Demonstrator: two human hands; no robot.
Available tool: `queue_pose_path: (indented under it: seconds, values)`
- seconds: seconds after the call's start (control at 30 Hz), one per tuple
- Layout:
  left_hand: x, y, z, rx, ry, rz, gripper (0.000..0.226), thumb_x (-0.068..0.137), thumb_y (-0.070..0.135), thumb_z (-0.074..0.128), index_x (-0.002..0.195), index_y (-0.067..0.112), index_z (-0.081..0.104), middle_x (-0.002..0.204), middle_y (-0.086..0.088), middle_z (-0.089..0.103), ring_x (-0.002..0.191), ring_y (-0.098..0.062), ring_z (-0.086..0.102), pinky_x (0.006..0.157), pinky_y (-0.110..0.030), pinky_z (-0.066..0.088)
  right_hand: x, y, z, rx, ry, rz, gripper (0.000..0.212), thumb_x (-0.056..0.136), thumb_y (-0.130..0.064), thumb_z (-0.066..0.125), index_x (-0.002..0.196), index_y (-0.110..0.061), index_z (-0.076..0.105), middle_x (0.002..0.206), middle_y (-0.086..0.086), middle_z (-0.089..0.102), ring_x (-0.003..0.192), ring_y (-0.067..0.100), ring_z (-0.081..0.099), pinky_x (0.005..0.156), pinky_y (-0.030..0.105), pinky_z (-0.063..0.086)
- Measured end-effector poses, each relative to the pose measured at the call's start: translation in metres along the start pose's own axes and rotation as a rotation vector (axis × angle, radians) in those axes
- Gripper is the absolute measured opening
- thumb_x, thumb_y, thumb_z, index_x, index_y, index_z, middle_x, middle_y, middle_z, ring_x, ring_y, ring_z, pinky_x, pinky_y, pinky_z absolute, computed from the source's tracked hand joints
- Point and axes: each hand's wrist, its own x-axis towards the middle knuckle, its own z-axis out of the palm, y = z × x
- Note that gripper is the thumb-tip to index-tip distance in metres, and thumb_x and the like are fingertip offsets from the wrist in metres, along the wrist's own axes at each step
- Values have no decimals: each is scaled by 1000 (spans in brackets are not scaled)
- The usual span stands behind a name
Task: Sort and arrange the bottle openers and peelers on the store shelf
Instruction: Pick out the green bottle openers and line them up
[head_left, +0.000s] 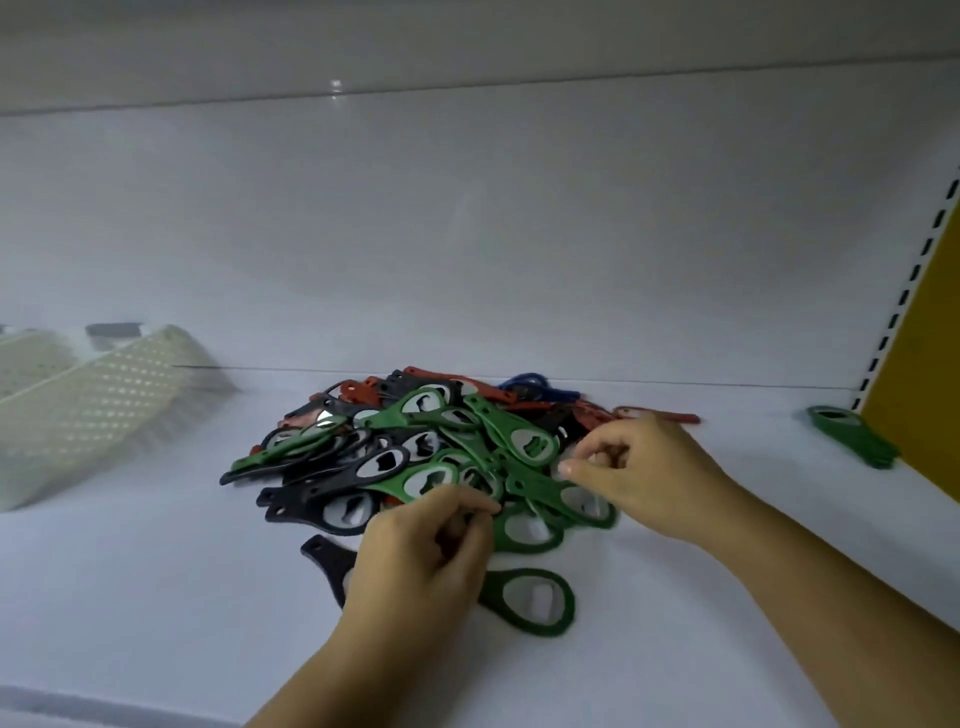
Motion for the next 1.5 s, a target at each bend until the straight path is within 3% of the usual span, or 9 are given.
queue_pose_path:
  seconds: [0.17, 0.43, 0.6, 0.8, 0.93, 1.07, 1.23, 1.33, 1.5]
  values:
    - [-4, 5, 3, 138, -86, -19, 14, 89, 14, 58, 89, 25, 67, 56, 15, 53, 47, -9, 45, 48, -13, 33, -9, 3, -7, -228, -298, 73, 46, 70, -56, 74, 107, -31, 63, 107, -16, 55, 95, 2, 54, 78, 22, 45]
    - [-5, 1, -3, -23, -31, -41, 21, 91, 17, 57, 99, 36, 54, 67, 0, 54, 49, -6, 41, 51, -23, 35, -10, -5, -12, -81, -283, 114, 42, 57, -47, 86, 88, -32, 62, 73, -12, 58, 61, 1, 52, 54, 19, 36]
    - [-3, 6, -6, -352, 52, -197, 10, 95, 36, 47, 100, 40, 56, 69, -3, 58, 64, -23, 56, 57, -39, 48, -17, -21, -6, -20, -207, -61, 47, 55, -42, 88, 93, -43, 59, 85, -12, 60, 63, 1, 52, 59, 18, 39]
    - [0, 5, -9, -432, -243, -330, 16, 96, 21, 51, 97, 22, 66, 57, 3, 60, 47, -13, 52, 44, -22, 40, -25, -34, 16, 4, -194, -384, 48, 61, -44, 81, 103, -43, 57, 108, -25, 50, 98, 4, 54, 68, 14, 46]
    - [2, 1, -15, -620, -185, -431, 16, 94, 14, 53, 97, 15, 68, 67, -9, 67, 49, -15, 54, 42, -23, 41, -16, -16, 11, -55, -213, -177, 55, 68, -40, 80, 112, -50, 48, 112, -27, 46, 99, -3, 51, 79, 20, 49]
    - [6, -2, -17, -778, -127, -515, 20, 94, 17, 50, 98, 5, 65, 67, -13, 65, 48, -17, 54, 42, -23, 41, -11, -4, 7, -225, -256, 88, 40, 73, -52, 72, 106, -34, 58, 111, -16, 50, 100, 1, 50, 88, 25, 44]
    - [6, -1, -17, -804, -119, -529, 24, 95, 19, 48, 98, 2, 65, 66, -13, 63, 48, -19, 53, 42, -23, 41, -6, -4, 13, 41, -214, 152, 23, 76, -33, 77, 83, -21, 59, 75, -2, 62, 62, 10, 51, 61, 27, 43]
    - [6, -1, -18, -817, -129, -526, 28, 95, 22, 47, 99, 0, 65, 67, -13, 63, 48, -20, 53, 42, -24, 41, -3, -8, 8, 183, 6, 146, 7, 88, -19, 65, 82, -20, 62, 70, -3, 67, 55, 8, 53, 55, 25, 42]
    - [6, -2, -17, -818, -143, -519, 33, 93, 29, 47, 99, 1, 65, 67, -14, 64, 49, -20, 53, 43, -24, 42, -5, -21, -4, 761, 124, 226, 18, 93, -6, 54, 80, -8, 67, 55, -2, 53, 40, 2, 38, 38, 12, 30]
